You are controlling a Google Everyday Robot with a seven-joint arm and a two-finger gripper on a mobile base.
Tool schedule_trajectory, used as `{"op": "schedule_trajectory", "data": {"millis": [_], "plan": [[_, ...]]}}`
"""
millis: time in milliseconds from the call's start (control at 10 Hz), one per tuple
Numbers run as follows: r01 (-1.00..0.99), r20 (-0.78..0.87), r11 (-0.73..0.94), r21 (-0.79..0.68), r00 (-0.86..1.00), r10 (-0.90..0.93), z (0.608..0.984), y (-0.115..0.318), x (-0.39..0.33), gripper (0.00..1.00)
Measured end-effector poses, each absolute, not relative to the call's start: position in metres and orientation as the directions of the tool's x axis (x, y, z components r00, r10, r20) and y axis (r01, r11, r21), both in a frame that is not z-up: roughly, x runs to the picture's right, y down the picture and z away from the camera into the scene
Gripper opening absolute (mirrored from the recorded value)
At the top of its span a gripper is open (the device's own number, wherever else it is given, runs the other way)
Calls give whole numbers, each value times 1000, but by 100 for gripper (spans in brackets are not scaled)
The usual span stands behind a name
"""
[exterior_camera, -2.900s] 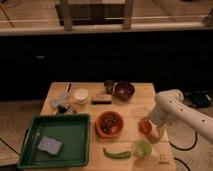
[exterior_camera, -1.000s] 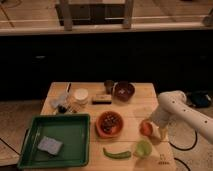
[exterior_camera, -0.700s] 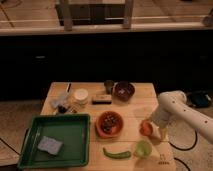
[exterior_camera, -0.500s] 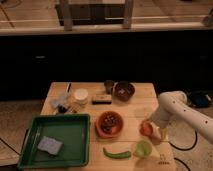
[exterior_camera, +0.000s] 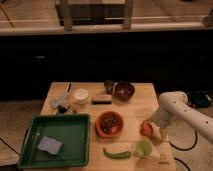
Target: Place apple in paper cup
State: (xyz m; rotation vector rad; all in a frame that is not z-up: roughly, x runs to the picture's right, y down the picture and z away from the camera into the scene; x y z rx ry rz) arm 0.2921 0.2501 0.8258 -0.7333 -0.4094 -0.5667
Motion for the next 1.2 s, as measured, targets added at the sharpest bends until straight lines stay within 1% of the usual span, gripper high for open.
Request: {"op": "schedule_trajectory", "data": {"millis": [700,800,900,1100,1200], "plan": [[626,552,622,-470,758,-346,813,248,286,80],[634,561,623,-458,750,-351,812,248,283,79],[642,569,623,-447,742,-356,811,248,279,74],[652,579,625,-429,730,-364,808,250,277,50],[654,581,625,-426,728,-365,807,250,276,45]]}}
